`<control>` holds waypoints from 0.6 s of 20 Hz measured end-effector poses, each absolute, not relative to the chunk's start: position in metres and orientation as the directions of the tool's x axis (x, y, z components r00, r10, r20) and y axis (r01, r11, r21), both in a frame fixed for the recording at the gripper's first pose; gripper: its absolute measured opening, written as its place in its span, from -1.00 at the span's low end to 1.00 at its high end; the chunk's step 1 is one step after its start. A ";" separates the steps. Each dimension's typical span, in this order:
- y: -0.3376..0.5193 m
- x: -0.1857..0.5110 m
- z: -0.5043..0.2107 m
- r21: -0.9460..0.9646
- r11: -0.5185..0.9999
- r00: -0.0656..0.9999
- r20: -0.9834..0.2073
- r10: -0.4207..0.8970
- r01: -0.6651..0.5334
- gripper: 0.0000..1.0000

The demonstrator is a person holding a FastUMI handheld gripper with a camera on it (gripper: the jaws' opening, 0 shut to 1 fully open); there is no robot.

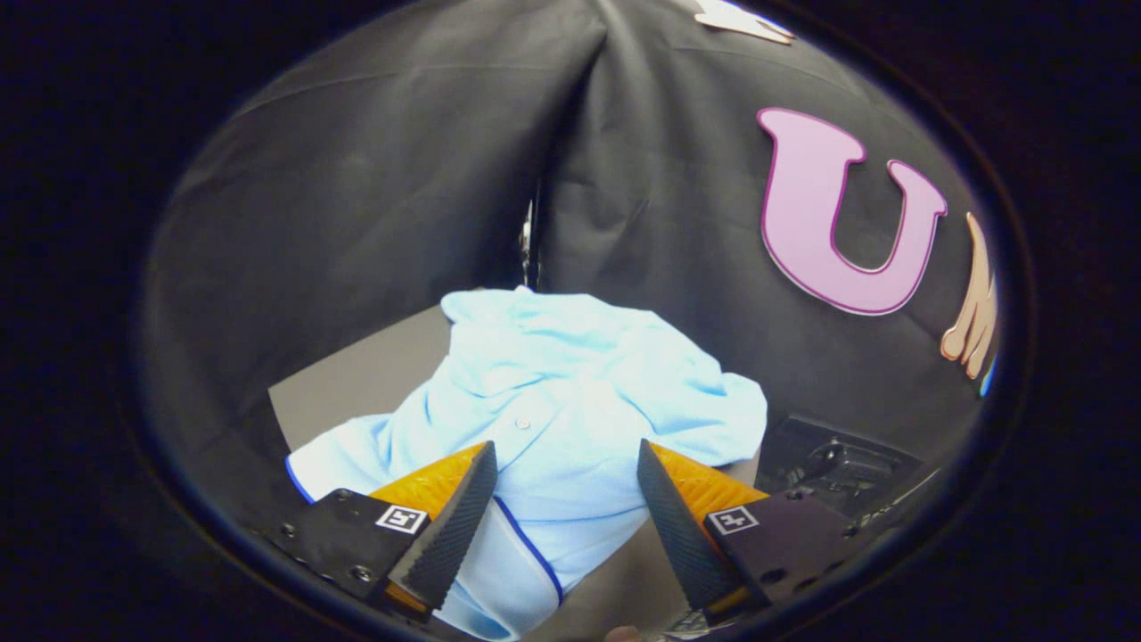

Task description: Put the clothes into the washing machine and then close the washing machine lid.

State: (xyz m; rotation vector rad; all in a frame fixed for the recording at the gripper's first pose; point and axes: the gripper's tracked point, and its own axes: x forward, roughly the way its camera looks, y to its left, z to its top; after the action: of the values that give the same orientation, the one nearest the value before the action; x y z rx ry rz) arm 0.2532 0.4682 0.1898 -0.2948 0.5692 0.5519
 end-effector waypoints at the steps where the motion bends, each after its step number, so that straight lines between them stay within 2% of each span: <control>1: 0.469 0.252 0.180 -0.105 0.813 0.684 -0.608 0.404 -0.573 0.97; 6: 0.474 0.253 0.179 -0.050 0.810 0.669 -0.596 0.445 -0.584 0.87; 9: 0.472 0.255 0.178 -0.087 0.817 0.689 -0.591 0.418 -0.571 -0.07; 10: 0.471 0.254 0.178 -0.096 0.820 0.696 -0.590 0.410 -0.565 -0.07; 12: 0.472 0.254 0.179 -0.076 0.844 0.709 -0.584 0.394 -0.531 -0.61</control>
State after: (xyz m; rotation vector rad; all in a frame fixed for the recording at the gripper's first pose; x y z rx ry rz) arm 0.2536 0.4715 0.1790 -0.2467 0.5876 0.5192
